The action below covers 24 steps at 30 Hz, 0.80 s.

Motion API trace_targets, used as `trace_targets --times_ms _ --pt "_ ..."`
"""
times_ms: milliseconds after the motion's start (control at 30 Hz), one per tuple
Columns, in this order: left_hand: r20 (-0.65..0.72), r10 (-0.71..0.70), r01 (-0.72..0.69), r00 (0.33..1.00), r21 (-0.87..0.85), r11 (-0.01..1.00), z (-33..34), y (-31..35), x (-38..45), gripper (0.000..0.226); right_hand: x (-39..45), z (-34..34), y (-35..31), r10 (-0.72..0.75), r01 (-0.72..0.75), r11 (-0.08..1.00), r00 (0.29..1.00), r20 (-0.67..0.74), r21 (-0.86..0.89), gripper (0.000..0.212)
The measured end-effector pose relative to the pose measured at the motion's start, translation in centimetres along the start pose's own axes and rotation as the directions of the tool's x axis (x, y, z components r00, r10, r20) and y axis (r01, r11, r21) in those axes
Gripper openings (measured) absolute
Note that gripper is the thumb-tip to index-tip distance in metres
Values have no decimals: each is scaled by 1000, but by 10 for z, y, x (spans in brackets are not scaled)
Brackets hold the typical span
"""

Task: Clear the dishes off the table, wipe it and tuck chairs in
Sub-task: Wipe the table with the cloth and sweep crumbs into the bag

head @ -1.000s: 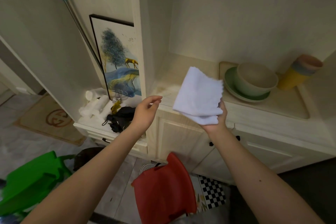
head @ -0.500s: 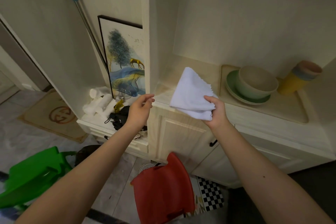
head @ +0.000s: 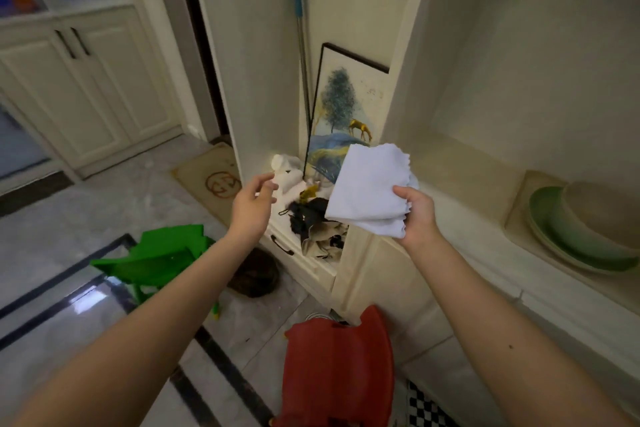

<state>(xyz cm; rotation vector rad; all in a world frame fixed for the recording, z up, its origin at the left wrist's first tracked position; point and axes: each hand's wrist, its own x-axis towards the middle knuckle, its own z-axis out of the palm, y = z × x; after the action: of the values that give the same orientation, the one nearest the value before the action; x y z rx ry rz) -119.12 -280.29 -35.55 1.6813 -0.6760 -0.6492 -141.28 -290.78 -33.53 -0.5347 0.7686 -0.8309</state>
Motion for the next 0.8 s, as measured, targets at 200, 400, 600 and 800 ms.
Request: trace_targets --times_ms 200,400,600,800 --pt "-268 -11 13 963 5 1000 -72 -4 -52 29 3 45 27 117 -95 989 974 192 -117 27" --pt "-531 -83 55 843 -69 996 -154 -27 -134 23 -21 106 86 261 -187 954 901 346 -234 28" --pt "-699 -190 119 689 -150 982 -231 -41 -215 32 -68 168 157 425 -260 885 792 439 -387 24" --pt "-804 -323 182 499 -267 946 -304 -69 -289 44 -127 221 237 595 -295 766 662 456 -571 23"
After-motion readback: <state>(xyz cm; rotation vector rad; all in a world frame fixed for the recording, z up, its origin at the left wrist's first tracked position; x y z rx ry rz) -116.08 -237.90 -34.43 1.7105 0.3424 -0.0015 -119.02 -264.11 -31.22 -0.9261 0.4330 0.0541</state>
